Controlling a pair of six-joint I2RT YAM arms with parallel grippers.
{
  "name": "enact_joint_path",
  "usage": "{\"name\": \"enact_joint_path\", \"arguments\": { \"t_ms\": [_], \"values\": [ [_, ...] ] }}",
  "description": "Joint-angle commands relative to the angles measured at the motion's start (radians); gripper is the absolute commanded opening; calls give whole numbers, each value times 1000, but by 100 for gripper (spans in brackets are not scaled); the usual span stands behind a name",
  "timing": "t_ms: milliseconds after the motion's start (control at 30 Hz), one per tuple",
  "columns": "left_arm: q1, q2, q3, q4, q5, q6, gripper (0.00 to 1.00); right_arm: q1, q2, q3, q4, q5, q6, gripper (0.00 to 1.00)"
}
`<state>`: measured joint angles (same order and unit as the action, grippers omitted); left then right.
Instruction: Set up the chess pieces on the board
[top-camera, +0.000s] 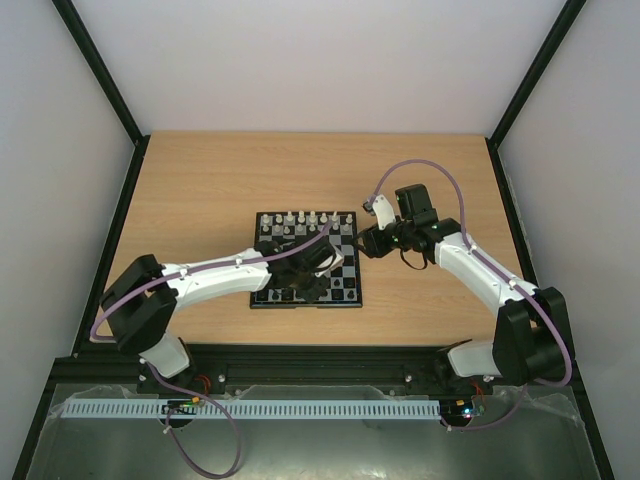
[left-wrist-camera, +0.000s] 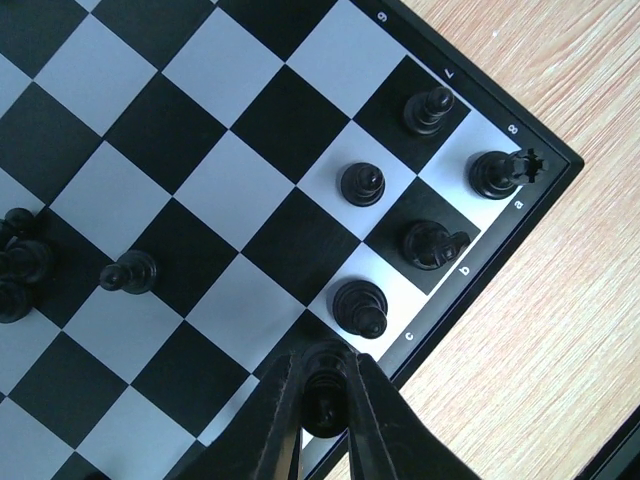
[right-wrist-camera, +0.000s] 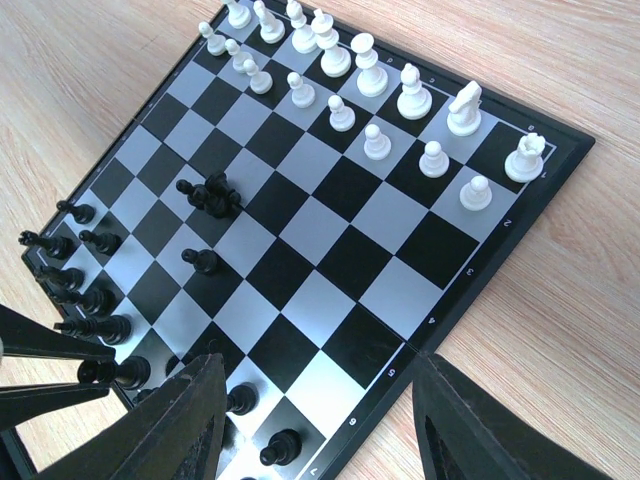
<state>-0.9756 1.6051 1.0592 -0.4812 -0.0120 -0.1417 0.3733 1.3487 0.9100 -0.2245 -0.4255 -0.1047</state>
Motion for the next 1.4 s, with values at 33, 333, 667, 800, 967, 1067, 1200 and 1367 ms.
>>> {"name": "enact_joint_path", "arguments": {
  "t_ms": [33,333,667,800,967,1067,1200,1367],
  "values": [
    [-6,20,-19,-2,-6,7,10,-4,10,-10,-3,-17,-13,53],
    [-6,16,-50,8,-16,1,11,-4,18,-10,-6,-18,-15,53],
    [-5,34,-54,25,-29,0,14,-3,21,-11,-8,-27,-20,53],
    [-6,37,-55,33,-31,-1,14,-4,21,-11,-10,-29,-23,53],
    [-6,49,-50,32,-32,-1,16,-3,22,-12,-11,-32,-24,53],
    [-6,47,-50,30,-28,-2,18,-3,23,-10,-13,-33,-25,53],
    [-6,40,-52,27,-15,0,18,-4,27,-10,-15,-37,-26,53],
    [-6,36,-56,21,9,2,14,-3,30,-11,-16,-39,-26,53]
  ]
}}
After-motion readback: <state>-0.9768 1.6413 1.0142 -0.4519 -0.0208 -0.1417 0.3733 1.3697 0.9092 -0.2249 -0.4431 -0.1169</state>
